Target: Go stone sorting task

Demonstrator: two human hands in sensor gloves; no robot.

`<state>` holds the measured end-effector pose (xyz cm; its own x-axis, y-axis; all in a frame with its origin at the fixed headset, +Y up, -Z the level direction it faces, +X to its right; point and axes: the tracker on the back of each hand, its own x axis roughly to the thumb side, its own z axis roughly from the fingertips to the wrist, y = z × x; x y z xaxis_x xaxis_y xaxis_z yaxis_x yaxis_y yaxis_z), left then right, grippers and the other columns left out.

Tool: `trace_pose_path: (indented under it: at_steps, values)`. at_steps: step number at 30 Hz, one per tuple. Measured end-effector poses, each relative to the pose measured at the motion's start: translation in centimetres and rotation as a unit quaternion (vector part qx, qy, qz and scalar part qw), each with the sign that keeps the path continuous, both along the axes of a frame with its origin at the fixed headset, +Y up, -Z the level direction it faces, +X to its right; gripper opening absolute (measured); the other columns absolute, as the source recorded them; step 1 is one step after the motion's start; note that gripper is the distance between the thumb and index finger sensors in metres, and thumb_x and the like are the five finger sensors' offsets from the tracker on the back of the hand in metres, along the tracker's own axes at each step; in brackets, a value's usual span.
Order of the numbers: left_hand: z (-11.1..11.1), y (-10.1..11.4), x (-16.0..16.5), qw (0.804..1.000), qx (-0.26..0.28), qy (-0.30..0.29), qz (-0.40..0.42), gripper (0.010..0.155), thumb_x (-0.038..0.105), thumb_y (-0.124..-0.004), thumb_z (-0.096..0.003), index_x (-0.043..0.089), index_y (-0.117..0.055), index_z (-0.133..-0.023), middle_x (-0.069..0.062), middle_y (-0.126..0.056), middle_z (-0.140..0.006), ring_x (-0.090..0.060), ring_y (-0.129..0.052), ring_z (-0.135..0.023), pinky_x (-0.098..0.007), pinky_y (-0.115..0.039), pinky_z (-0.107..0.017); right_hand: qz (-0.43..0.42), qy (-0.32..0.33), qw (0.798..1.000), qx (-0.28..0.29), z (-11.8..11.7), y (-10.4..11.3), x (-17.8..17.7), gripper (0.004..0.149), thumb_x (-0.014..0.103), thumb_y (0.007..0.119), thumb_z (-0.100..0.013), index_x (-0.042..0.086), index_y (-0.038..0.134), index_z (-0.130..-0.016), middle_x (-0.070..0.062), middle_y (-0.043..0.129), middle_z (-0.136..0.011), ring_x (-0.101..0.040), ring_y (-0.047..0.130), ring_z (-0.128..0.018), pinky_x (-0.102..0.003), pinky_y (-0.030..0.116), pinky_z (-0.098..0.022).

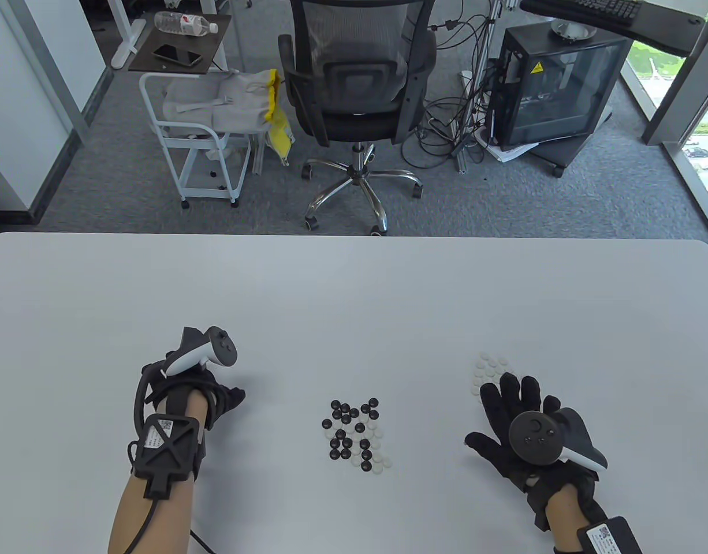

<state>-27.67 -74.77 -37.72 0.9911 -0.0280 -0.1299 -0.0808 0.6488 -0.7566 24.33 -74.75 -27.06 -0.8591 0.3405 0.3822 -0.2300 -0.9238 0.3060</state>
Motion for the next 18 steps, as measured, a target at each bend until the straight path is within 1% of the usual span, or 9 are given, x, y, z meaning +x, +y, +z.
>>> trace_pose_path:
  at_steps: [3,6,7,10,11,13,16,18]
  values:
    - [0.0,0.7,0.5,1.000,0.015,-0.012,0.023,0.069,0.057,-0.053,-0.0478,0.034,-0.064,-0.112,-0.019,0.005,-0.114,-0.052,0.012,-0.094,-0.081,-0.001,-0.051,0.000,0.000,1.000,-0.003,0.0,0.0,-0.1,0.087,0.051,0.052,-0.065,-0.008,0.016,-0.116,-0.049,0.000,-0.108,-0.070,-0.006,-0.089,-0.090,0.008,-0.053]
    - [0.1,1.8,2.4,0.997,0.034,-0.046,0.048,0.070,0.057,-0.052,-0.0483,0.033,-0.062,-0.113,-0.020,0.006,-0.114,-0.053,0.012,-0.094,-0.081,-0.001,-0.051,0.000,0.001,1.000,-0.001,0.0,0.0,-0.1,0.087,0.051,0.052,-0.065,-0.008,0.016,-0.116,-0.048,0.000,-0.108,-0.070,-0.006,-0.089,-0.090,0.008,-0.053]
    - [0.1,2.0,3.1,0.996,0.037,-0.061,0.051,0.070,0.057,-0.053,-0.0485,0.033,-0.062,-0.113,-0.020,0.005,-0.114,-0.053,0.012,-0.094,-0.081,-0.001,-0.052,0.000,0.001,1.000,0.000,0.0,0.0,-0.1,0.086,0.051,0.052,-0.065,-0.008,0.016,-0.116,-0.048,0.000,-0.108,-0.070,-0.006,-0.089,-0.090,0.008,-0.053]
    - [0.5,2.5,5.9,0.991,0.037,-0.117,0.049,0.069,0.057,-0.054,-0.0488,0.031,-0.074,-0.109,-0.021,-0.004,-0.117,-0.054,0.007,-0.096,-0.081,-0.004,-0.052,0.000,0.002,1.000,0.002,0.0,0.1,-0.1,0.086,0.051,0.052,-0.065,-0.008,0.016,-0.116,-0.048,0.000,-0.108,-0.070,-0.007,-0.088,-0.090,0.008,-0.053]
    - [0.8,2.6,7.1,0.988,0.039,-0.144,0.043,0.068,0.057,-0.054,-0.0487,0.031,-0.076,-0.108,-0.021,-0.005,-0.118,-0.054,0.007,-0.097,-0.081,-0.004,-0.052,-0.001,0.002,1.000,0.003,0.0,0.1,-0.1,0.086,0.051,0.052,-0.065,-0.008,0.016,-0.116,-0.048,0.000,-0.108,-0.070,-0.007,-0.088,-0.089,0.007,-0.053]
    - [1.2,2.5,8.8,0.983,0.040,-0.176,0.045,0.068,0.057,-0.054,-0.0486,0.031,-0.077,-0.107,-0.021,-0.007,-0.118,-0.054,0.005,-0.097,-0.081,-0.005,-0.052,-0.001,0.002,1.000,0.005,0.0,0.1,-0.1,0.087,0.051,0.052,-0.065,-0.008,0.016,-0.116,-0.048,0.000,-0.108,-0.070,-0.007,-0.088,-0.089,0.007,-0.053]
    - [2.0,2.1,11.3,0.974,0.035,-0.215,0.069,0.068,0.057,-0.054,-0.0487,0.032,-0.076,-0.107,-0.021,-0.007,-0.118,-0.054,0.004,-0.097,-0.081,-0.006,-0.052,-0.003,0.004,1.000,0.004,0.0,0.0,-0.1,0.087,0.052,0.052,-0.065,-0.008,0.015,-0.116,-0.048,0.000,-0.108,-0.069,-0.007,-0.089,-0.089,0.007,-0.053]
    - [2.4,1.8,12.7,0.969,0.032,-0.237,0.071,0.068,0.057,-0.054,-0.0487,0.032,-0.075,-0.108,-0.021,-0.006,-0.118,-0.054,0.004,-0.097,-0.081,-0.006,-0.052,-0.003,0.004,1.000,0.004,0.0,0.0,-0.1,0.087,0.052,0.052,-0.065,-0.007,0.014,-0.116,-0.048,0.000,-0.108,-0.070,-0.007,-0.089,-0.089,0.007,-0.053]
